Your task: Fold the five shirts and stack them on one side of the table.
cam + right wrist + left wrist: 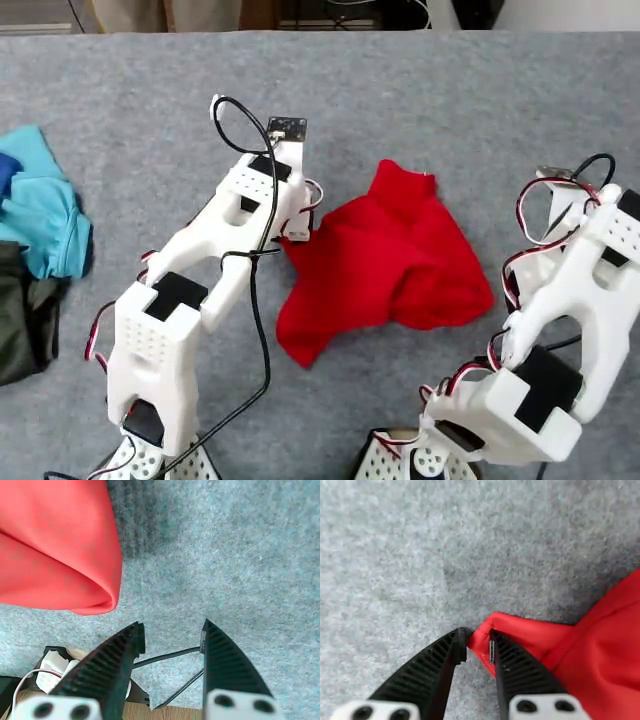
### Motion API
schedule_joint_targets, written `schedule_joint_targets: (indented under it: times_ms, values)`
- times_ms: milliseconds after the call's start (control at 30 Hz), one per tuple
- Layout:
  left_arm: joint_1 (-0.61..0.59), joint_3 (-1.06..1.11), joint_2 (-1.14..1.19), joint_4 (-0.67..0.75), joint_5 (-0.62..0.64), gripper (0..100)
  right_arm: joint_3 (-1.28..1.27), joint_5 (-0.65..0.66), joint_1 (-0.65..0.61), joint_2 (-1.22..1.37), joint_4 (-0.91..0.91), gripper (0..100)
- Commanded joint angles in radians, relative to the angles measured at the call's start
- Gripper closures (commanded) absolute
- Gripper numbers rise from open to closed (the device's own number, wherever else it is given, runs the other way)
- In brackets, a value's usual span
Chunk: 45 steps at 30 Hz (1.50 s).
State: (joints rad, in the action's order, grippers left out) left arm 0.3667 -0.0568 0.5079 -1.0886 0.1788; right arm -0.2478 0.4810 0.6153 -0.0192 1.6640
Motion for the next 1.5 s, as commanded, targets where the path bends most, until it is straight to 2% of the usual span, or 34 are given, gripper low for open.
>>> schedule_joint_targets:
  times_ms: [0, 33, 133, 367, 467, 600, 833, 1000, 1100, 1200, 1467]
  values:
    - [-0.005, -0.028, 0.005, 0.005, 0.005, 95, 0.002, 0.008, 0.010, -0.065, 0.011, 81.1]
    - [-0.006, -0.029, 0.005, 0.005, 0.005, 99, 0.004, 0.008, 0.010, -0.065, 0.011, 81.1]
    - [-0.009, -0.031, 0.004, -0.012, 0.002, 98, 0.018, 0.008, 0.005, -0.065, 0.012, 81.1]
    - [-0.025, -0.222, 0.004, -0.244, 0.000, 98, 0.208, -0.008, 0.002, -0.065, 0.091, 81.1]
    - [-0.031, -0.370, 0.004, -0.348, -0.002, 98, 0.323, -0.089, -0.035, -0.065, 0.098, 81.1]
    - [-0.040, -0.589, 0.004, -0.459, -0.003, 98, 0.444, -0.195, -0.160, -0.056, 0.095, 81.1]
    - [-0.083, -1.109, 0.004, -0.669, -0.100, 98, 0.476, -0.413, -0.375, -0.056, -0.034, 81.1]
    - [-0.152, -1.384, -0.087, -0.672, -0.118, 98, 0.476, -0.568, -0.410, -0.056, -0.144, 81.1]
    - [-0.150, -1.399, -0.213, -0.672, -0.187, 98, 0.476, -0.646, -0.404, -0.056, -0.201, 81.1]
    - [-0.149, -1.320, -0.367, -0.672, -0.227, 98, 0.476, -0.692, -0.407, -0.056, -0.213, 81.1]
    - [-0.157, -0.764, -0.817, -0.672, -0.364, 98, 0.446, -0.713, -0.410, -0.054, -0.209, 81.1]
